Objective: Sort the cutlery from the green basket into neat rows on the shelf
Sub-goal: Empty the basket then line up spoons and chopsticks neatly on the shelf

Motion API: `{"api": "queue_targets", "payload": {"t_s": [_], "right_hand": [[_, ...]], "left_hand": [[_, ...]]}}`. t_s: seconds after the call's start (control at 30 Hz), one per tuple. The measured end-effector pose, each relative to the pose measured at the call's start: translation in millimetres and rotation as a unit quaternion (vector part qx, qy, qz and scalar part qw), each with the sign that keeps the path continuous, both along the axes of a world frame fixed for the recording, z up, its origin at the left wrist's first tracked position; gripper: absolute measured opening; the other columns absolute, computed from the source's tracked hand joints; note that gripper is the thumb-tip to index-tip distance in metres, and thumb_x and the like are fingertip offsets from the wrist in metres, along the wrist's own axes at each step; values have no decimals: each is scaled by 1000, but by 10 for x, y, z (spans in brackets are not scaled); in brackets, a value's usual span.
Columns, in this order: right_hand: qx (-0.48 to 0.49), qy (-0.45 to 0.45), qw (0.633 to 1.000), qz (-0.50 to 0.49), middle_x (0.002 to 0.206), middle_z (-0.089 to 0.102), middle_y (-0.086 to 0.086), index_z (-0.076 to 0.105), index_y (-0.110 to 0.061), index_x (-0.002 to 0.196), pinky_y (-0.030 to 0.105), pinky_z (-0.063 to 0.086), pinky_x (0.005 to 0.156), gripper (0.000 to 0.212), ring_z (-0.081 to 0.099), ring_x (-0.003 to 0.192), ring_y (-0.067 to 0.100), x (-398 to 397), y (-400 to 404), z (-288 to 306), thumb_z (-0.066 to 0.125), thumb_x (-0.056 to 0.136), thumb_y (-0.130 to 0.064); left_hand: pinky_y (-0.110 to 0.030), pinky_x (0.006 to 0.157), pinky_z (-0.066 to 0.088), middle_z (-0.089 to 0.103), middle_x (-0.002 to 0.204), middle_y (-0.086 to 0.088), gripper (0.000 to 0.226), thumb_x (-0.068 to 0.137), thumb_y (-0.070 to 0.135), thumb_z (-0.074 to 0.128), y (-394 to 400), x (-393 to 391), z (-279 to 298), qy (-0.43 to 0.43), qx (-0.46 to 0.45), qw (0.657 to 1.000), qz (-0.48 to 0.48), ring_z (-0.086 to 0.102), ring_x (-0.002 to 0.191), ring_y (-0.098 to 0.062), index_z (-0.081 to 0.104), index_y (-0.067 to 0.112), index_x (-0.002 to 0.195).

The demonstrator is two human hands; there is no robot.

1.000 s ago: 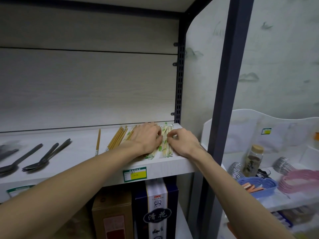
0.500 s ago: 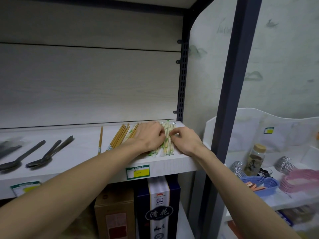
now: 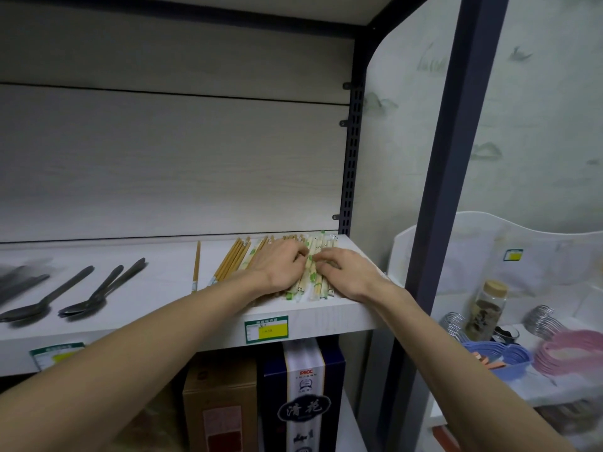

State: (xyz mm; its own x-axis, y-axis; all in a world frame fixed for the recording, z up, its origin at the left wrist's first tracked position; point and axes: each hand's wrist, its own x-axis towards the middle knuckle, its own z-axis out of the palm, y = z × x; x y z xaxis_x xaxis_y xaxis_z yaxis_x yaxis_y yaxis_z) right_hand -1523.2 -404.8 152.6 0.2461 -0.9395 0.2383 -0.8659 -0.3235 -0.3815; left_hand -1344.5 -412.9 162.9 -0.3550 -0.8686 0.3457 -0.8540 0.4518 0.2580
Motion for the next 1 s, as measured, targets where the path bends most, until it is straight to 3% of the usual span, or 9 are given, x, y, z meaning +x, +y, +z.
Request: {"api": "queue_targets", "payload": {"t_s": [0.17,0.27,0.4,0.6,0.77,0.83,0.93,1.0], "right_hand": [[-1,-7,1000,-15,128,68,-2,67,-33,126,39,49,99,34,61,115,22,-1,37,14,52,97,-41],[-9,-17,1000,-14,125,69,-2,67,-32,123,37,51,95,33,62,111,20,-4,49,14,54,95,-41],[-20,-19,1000,-2,140,59,0,63,-25,133,38,45,104,39,56,124,22,10,58,28,55,97,-38],[-4,21,1000,0,142,58,-2,64,-30,133,41,43,107,39,54,128,22,22,48,24,50,98,-42],[-6,-13,1000,-22,133,65,1,67,-29,126,34,48,98,34,60,117,22,-4,45,18,52,96,-35],[-11,-15,1000,-24,129,67,0,69,-29,122,33,50,95,31,62,114,22,-12,44,12,52,96,-35],[-22,-21,999,-21,125,69,-1,70,-28,118,31,50,91,30,63,111,20,-13,56,16,55,97,-41],[-19,-16,1000,-15,131,66,-1,67,-27,125,32,49,96,35,61,116,20,2,71,28,56,97,-44]], "left_hand": [[-40,99,48,66,130,-3,34,101,22,48,-1,98,26,-29,18,999,-23,59,120,-24,65,18,130],[-35,87,47,65,118,0,24,101,29,52,7,116,13,-11,3,1000,-17,59,109,-20,66,19,117],[-37,87,47,62,116,0,26,102,34,49,8,110,-22,-36,-6,999,-16,56,106,-20,63,19,118],[-42,112,37,55,146,3,44,108,33,32,-13,104,-4,-92,31,994,-42,47,135,-21,54,24,144],[-46,95,45,63,118,0,33,103,40,35,-4,133,-33,-136,35,990,-20,56,112,-25,55,24,124],[-47,97,45,63,121,3,39,103,45,31,-23,129,-34,-143,41,989,-18,55,114,-23,59,25,124],[-48,106,42,58,138,5,47,105,45,29,-2,125,-47,-148,28,989,-11,50,126,-21,55,26,140],[-47,104,43,60,134,3,49,104,45,28,11,135,-66,-146,23,989,-5,52,123,-21,57,24,137]]}}
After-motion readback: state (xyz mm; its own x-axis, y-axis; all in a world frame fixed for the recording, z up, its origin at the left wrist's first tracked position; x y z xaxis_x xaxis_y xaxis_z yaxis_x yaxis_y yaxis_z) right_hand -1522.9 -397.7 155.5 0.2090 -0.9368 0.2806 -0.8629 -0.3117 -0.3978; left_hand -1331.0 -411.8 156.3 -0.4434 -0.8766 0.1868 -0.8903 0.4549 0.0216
